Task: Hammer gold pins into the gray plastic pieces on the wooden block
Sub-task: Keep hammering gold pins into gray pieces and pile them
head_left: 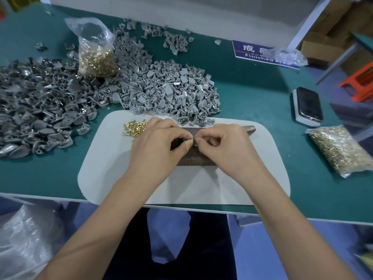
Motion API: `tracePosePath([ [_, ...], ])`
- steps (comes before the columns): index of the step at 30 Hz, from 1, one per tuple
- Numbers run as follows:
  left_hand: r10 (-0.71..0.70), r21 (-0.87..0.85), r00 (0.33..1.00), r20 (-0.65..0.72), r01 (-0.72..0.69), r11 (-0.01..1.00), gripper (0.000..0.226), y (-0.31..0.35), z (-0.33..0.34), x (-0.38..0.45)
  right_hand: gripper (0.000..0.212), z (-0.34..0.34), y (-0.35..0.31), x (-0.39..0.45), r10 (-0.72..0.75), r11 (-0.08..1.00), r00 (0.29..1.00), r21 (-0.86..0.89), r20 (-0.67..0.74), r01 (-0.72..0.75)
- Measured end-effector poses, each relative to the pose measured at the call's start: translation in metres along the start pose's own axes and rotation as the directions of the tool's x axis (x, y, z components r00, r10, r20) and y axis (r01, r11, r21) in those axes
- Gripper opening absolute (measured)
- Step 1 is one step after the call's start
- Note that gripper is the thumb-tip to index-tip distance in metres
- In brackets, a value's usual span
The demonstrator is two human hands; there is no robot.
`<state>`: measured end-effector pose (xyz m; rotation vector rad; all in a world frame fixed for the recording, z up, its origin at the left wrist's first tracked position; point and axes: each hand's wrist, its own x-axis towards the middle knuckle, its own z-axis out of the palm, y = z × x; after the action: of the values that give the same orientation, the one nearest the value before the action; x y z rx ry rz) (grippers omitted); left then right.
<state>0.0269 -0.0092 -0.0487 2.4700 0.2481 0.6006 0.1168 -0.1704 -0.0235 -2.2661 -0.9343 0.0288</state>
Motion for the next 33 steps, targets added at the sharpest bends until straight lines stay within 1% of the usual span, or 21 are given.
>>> tracePosePath([
  [2,0.01,0.048,1.0,0.023,-0.011,0.999,0.007,0.002,-0.002,0.0,0.011,-0.004,0.006,-0.005,0.032,0.995,0.998,0.093,-0.053,-0.027],
  [4,0.019,0.076,0.999,0.03,-0.021,0.997,0.007,0.004,-0.003,0.001,0.015,-0.013,0.021,-0.013,0.125,0.984,0.971,0.148,-0.206,-0.096],
  [5,0.02,0.086,0.999,0.032,-0.023,0.996,0.007,0.005,-0.003,0.001,0.016,-0.018,0.032,-0.018,0.197,0.98,0.937,0.095,-0.289,-0.177],
  [6,0.018,0.095,0.999,0.032,-0.021,0.995,0.007,0.006,-0.003,0.002,0.019,-0.022,0.043,-0.023,0.27,0.953,0.898,-0.037,-0.348,-0.301],
  [7,0.013,0.1,0.999,0.033,-0.016,0.995,0.007,0.006,-0.003,0.002,0.025,-0.026,0.053,-0.03,0.339,0.88,0.867,-0.201,-0.366,-0.43],
  [8,0.006,0.099,0.999,0.034,-0.01,0.995,0.008,0.006,-0.003,0.001,0.031,-0.027,0.06,-0.037,0.41,0.791,0.845,-0.329,-0.343,-0.516],
  [9,0.001,0.096,0.999,0.033,-0.004,0.995,0.008,0.006,-0.003,0.001,0.034,-0.027,0.065,-0.042,0.466,0.741,0.834,-0.385,-0.297,-0.551],
  [10,-0.002,0.092,1.0,0.03,0.0,0.996,0.008,0.006,-0.003,0.001,0.035,-0.026,0.068,-0.046,0.499,0.737,0.83,-0.381,-0.25,-0.558],
  [14,-0.002,0.084,1.0,0.012,0.001,0.996,0.008,0.006,-0.004,0.001,0.028,-0.031,0.07,-0.044,0.474,0.747,0.856,-0.42,-0.208,-0.516],
  [16,0.004,0.08,1.0,0.009,-0.005,0.997,0.008,0.006,-0.004,0.0,0.031,-0.038,0.069,-0.041,0.45,0.747,0.863,-0.433,-0.23,-0.504],
  [17,0.007,0.079,1.0,0.009,-0.008,0.997,0.008,0.005,-0.004,0.0,0.034,-0.042,0.066,-0.042,0.406,0.786,0.88,-0.397,-0.246,-0.474],
  [18,0.011,0.077,1.0,0.008,-0.012,0.997,0.008,0.004,-0.004,0.0,0.037,-0.046,0.062,-0.041,0.351,0.854,0.898,-0.304,-0.264,-0.423],
  [19,0.015,0.076,1.0,0.003,-0.015,0.997,0.008,0.004,-0.004,0.0,0.038,-0.049,0.056,-0.041,0.319,0.918,0.906,-0.146,-0.279,-0.368],
  [20,0.018,0.074,1.0,-0.002,-0.018,0.997,0.007,0.003,-0.005,0.001,0.037,-0.052,0.046,-0.039,0.324,0.945,0.907,0.056,-0.268,-0.322],
  [21,0.022,0.073,1.0,-0.006,-0.021,0.997,0.006,0.003,-0.006,0.001,0.034,-0.054,0.035,-0.038,0.335,0.932,0.914,0.223,-0.231,-0.285],
  [22,0.027,0.075,1.0,-0.008,-0.027,0.997,0.005,0.003,-0.006,0.002,0.03,-0.055,0.026,-0.037,0.304,0.923,0.935,0.299,-0.185,-0.241],
  [23,0.035,0.082,0.999,-0.008,-0.034,0.996,0.005,0.003,-0.007,0.003,0.026,-0.055,0.019,-0.037,0.23,0.947,0.963,0.262,-0.142,-0.187],
  [25,0.051,0.099,0.999,-0.011,-0.05,0.994,0.005,0.003,-0.008,0.003,0.026,-0.049,0.01,-0.037,0.089,0.993,0.994,0.083,-0.059,-0.084],
  [27,0.052,0.106,0.999,-0.013,-0.05,0.993,0.007,0.003,-0.007,0.003,0.035,-0.04,0.005,-0.039,0.052,0.999,0.999,0.01,0.005,-0.052],
  [29,0.043,0.101,0.999,-0.011,-0.042,0.994,0.009,0.004,-0.007,0.003,0.039,-0.034,0.004,-0.044,0.033,0.999,0.999,0.002,-0.002,-0.033],
  [33,0.032,0.085,0.999,-0.008,-0.032,0.996,0.009,0.003,-0.007,0.005,0.034,-0.036,0.004,-0.048,-0.014,0.999,0.995,-0.037,-0.095,0.011],
])
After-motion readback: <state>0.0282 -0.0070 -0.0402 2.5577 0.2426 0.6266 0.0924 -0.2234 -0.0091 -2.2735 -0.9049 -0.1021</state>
